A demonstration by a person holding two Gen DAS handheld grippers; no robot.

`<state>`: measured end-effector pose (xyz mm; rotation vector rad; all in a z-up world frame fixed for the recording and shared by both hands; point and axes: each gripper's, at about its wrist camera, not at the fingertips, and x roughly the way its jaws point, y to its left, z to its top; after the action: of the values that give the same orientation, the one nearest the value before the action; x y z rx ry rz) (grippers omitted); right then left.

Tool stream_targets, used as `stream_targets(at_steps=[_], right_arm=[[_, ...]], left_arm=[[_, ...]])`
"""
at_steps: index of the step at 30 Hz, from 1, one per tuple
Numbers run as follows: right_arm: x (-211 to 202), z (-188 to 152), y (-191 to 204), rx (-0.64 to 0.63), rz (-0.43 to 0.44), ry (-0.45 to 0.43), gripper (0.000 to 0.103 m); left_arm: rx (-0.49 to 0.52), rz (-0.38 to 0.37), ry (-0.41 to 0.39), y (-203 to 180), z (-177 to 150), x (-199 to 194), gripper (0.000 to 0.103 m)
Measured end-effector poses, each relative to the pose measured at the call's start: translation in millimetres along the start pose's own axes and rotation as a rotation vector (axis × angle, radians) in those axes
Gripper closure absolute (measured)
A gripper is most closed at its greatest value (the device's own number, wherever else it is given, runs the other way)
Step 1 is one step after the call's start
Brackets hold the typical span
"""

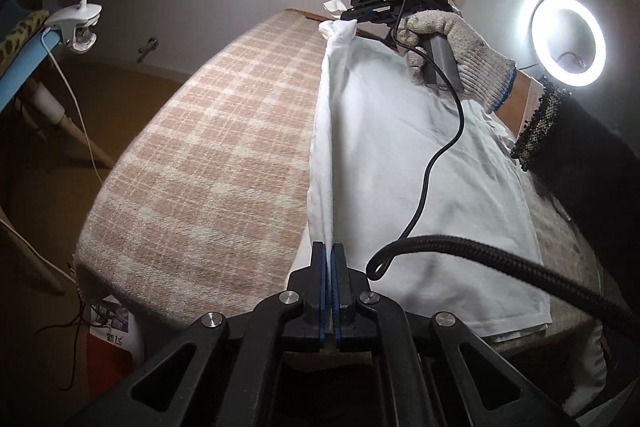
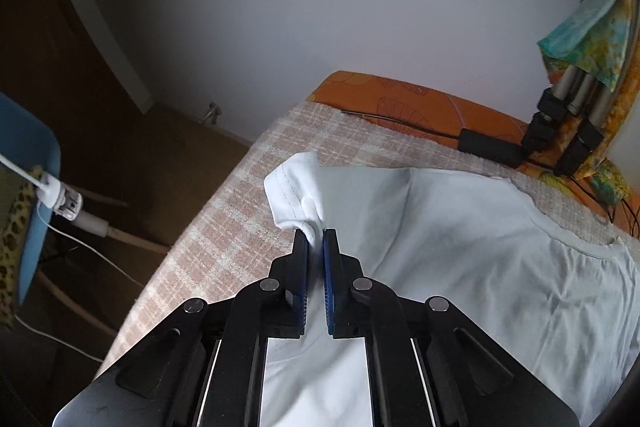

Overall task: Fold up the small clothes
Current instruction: 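Fold the gripped shirt side over the body with both grippers, then open, then move both grippers to the unfolded side of the T-shirt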

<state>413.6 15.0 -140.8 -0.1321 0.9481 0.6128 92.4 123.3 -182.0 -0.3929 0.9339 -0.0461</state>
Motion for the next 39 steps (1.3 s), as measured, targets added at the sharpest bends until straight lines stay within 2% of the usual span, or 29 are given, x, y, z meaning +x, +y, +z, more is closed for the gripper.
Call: stream_targets(at_steps=[5, 9, 15, 21, 24, 25, 26, 28, 30, 33, 34, 39], right_arm=[[-30, -5, -30, 0.062, 0.003, -0.041, 0.098], [-49, -20, -57, 0.097, -0.018, -0.056, 0.098], [-48, -44, -101, 0.164, -0.064, -0.036, 0.098], [-36, -57, -120, 0.191, -0.103, -0.009, 0.097], [-32, -59, -124, 0.181, -0.129, 0.000, 0.096], [-31, -59, -126, 0.182, -0.136, 0.002, 0.096], [-31, -59, -128, 0.183, -0.143, 0.006, 0.096], [-30, -59, -131, 0.186, -0.162, 0.016, 0.093], [-31, -59, -133, 0.185, -0.189, 0.020, 0.088], [-39, -59, -137, 0.191, -0.204, 0.017, 0.067], [-44, -58, -139, 0.195, -0.205, 0.009, 0.062], [-84, -55, -144, 0.203, -0.182, -0.052, 0.062]], left_arm=[[0.109, -0.034, 0.003, -38, -4, -1, 0.103], [0.177, -0.071, 0.040, -66, -12, 11, 0.103], [0.252, -0.079, 0.099, -100, -28, 37, 0.103], [0.310, -0.053, 0.120, -114, -38, 49, 0.103], [0.318, -0.065, 0.129, -117, -41, 50, 0.103], [0.325, -0.066, 0.131, -119, -42, 50, 0.099], [0.334, -0.073, 0.137, -121, -42, 50, 0.092], [0.355, -0.084, 0.136, -128, -47, 49, 0.077], [0.377, -0.086, 0.132, -133, -50, 45, 0.076], [0.394, -0.081, 0.116, -138, -55, 37, 0.075], [0.394, -0.076, 0.109, -137, -54, 35, 0.075], [0.374, -0.034, 0.060, -129, -58, 15, 0.075]])
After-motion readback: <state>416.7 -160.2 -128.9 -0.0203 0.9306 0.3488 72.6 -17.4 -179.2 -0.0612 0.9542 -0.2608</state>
